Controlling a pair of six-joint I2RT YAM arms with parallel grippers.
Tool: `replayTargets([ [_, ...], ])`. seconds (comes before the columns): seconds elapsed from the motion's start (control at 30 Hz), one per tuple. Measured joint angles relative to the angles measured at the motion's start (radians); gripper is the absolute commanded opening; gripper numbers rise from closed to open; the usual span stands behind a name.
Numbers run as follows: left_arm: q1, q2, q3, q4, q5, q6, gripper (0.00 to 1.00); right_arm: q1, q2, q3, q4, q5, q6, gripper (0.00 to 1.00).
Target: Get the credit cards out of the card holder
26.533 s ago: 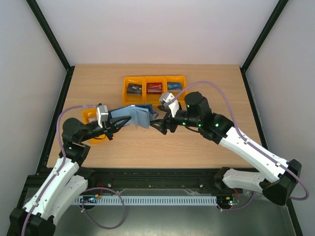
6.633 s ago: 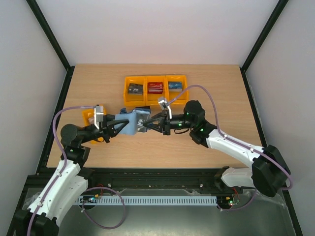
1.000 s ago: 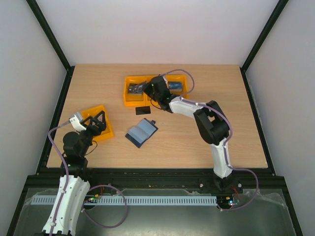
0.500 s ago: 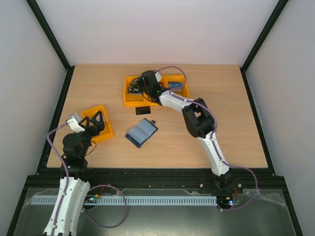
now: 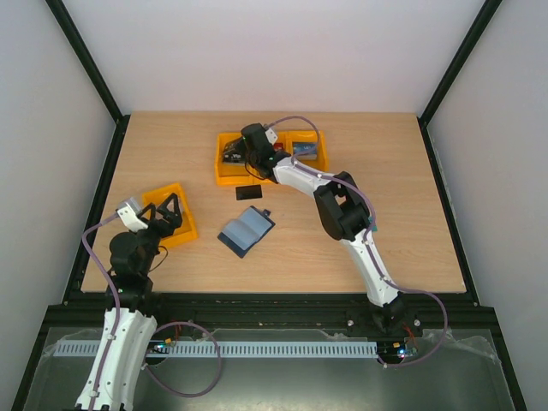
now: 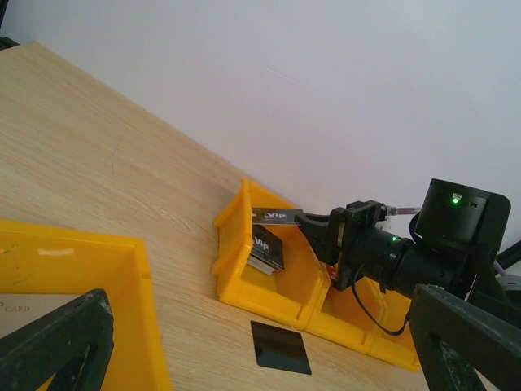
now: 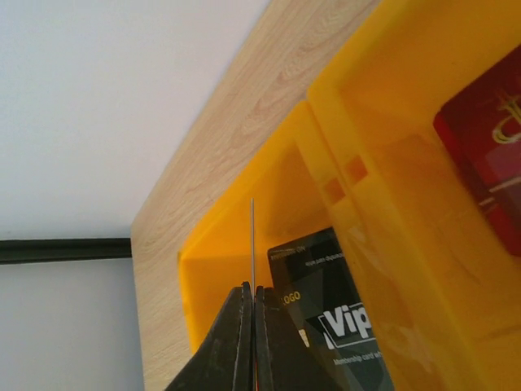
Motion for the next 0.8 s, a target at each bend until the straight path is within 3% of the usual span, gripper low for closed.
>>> replayTargets([
  [0.07, 0.000, 0.001, 0.000, 0.000, 0.000, 0.000, 0.99, 0.002, 0.000, 0.000, -0.011, 0.001, 0.006, 0.12],
  [0.2, 0.000, 0.006, 0.000, 0.000, 0.000, 0.000, 0.99, 0.003, 0.006, 0.008, -0.018, 0.008, 0.019, 0.45],
  [0.4, 0.000, 0.006, 0.000, 0.000, 0.000, 0.000, 0.99, 0.014, 0.023, 0.069, -0.057, 0.060, -0.058, 0.69],
  [0.53, 0.000, 0.011, 0.000, 0.000, 0.000, 0.000, 0.99, 0.029, 0.020, 0.098, -0.087, 0.134, -0.154, 0.96],
  [0.8, 0.000, 0.017, 0.000, 0.000, 0.005, 0.000, 0.99, 0.060, -0.074, 0.112, -0.148, 0.253, -0.435, 1.00],
])
